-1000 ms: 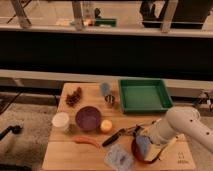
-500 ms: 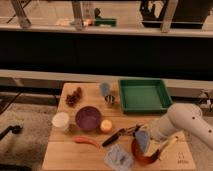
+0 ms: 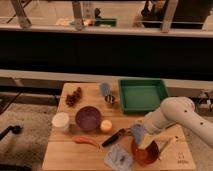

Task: Wipe red bowl with sponge

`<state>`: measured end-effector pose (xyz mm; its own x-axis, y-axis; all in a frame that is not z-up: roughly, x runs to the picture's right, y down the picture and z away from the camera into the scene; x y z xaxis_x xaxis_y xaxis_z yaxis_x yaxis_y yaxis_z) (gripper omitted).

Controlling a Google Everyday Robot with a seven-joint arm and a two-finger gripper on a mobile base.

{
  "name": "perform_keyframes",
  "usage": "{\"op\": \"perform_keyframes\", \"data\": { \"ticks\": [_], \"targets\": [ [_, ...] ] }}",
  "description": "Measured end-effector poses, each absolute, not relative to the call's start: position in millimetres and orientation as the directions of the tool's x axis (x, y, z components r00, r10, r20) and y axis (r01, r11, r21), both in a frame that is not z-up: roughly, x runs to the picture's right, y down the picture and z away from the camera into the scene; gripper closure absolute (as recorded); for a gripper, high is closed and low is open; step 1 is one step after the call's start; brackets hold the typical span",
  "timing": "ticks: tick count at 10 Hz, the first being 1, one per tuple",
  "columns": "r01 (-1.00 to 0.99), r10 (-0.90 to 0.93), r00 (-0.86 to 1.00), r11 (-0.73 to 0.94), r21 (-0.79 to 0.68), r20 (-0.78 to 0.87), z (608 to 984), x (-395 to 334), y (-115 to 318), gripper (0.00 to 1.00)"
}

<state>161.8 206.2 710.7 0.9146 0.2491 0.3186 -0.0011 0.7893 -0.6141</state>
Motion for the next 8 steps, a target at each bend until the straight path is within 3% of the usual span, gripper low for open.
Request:
{"op": "perform_keyframes", "data": {
  "ticks": [8],
  "targets": [
    [0.038,0.223,0.904,0.807,-0.589,0.364,741.7,106.4,171.3,1.0]
  ]
}}
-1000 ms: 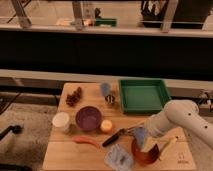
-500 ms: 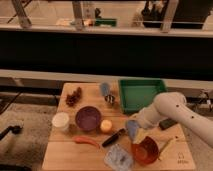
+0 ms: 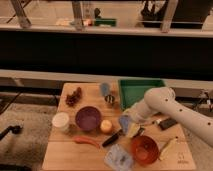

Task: Wipe red bowl with sponge

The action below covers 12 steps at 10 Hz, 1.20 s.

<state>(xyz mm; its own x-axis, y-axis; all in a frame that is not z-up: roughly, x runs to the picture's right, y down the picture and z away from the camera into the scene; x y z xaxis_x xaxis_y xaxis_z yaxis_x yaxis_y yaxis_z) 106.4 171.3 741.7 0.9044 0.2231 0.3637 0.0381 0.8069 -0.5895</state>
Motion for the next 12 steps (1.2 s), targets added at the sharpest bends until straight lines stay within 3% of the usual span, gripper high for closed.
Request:
{"op": "perform_keyframes", "data": {
  "ticks": [12],
  "targets": [
    [0.064,0.192,0.902,0.826,-0.559,0.387,787.9,82.8,157.5,1.0]
  ]
}}
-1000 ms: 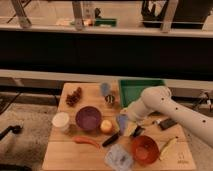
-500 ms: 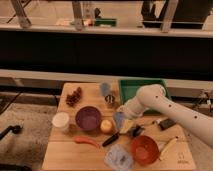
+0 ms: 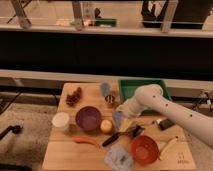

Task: Wipe red bowl with sponge

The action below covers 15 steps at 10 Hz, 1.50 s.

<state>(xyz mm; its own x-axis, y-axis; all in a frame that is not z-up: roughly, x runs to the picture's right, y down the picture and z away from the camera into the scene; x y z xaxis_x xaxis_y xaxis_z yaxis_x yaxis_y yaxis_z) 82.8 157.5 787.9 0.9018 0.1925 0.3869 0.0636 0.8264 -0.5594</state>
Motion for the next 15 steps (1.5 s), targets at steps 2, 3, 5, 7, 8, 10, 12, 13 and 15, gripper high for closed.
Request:
{"op": "perform_keyframes", "data": {
  "ticks": [2,3,5,7,8,10,12,13,15],
  "targets": [
    [0.062,0.193,0.902,0.827,-0.559,0.386,791.8,84.1,158.2,0.96],
    [0.067,0.19,0.901,0.827,-0.558,0.389,793.5,83.1,159.1,0.85],
    [0.071,0.187,0.9,0.829,-0.555,0.394,795.1,82.3,159.9,0.68],
    [0.062,0.194,0.897,0.833,-0.549,0.396,797.3,84.4,161.9,0.44],
    [0.061,0.196,0.896,0.836,-0.546,0.399,798.1,83.1,162.0,0.36],
    [0.057,0.201,0.892,0.84,-0.54,0.406,799.1,77.8,161.0,0.21],
    [0.046,0.212,0.887,0.843,-0.536,0.409,798.7,77.1,158.5,0.2],
    [0.041,0.216,0.886,0.845,-0.534,0.411,798.3,76.7,156.4,0.2],
    [0.034,0.219,0.885,0.851,-0.525,0.411,798.1,74.8,151.9,0.2]
  ]
}}
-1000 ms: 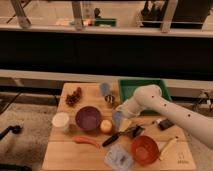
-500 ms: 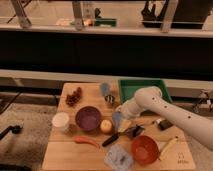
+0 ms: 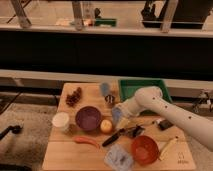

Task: Wipe red bowl with sponge

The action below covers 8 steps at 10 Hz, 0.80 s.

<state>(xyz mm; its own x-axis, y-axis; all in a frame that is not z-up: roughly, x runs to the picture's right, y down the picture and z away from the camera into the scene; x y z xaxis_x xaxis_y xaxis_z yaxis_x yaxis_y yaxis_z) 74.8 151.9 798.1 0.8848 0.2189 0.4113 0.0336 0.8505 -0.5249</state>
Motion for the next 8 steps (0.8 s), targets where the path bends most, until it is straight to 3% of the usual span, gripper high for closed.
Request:
{"op": "perform_keyframes", "data": {
  "ticks": [8],
  "targets": [
    [0.009,0.232,0.882,0.861,-0.509,0.409,788.9,86.2,150.0,0.2]
  ]
}}
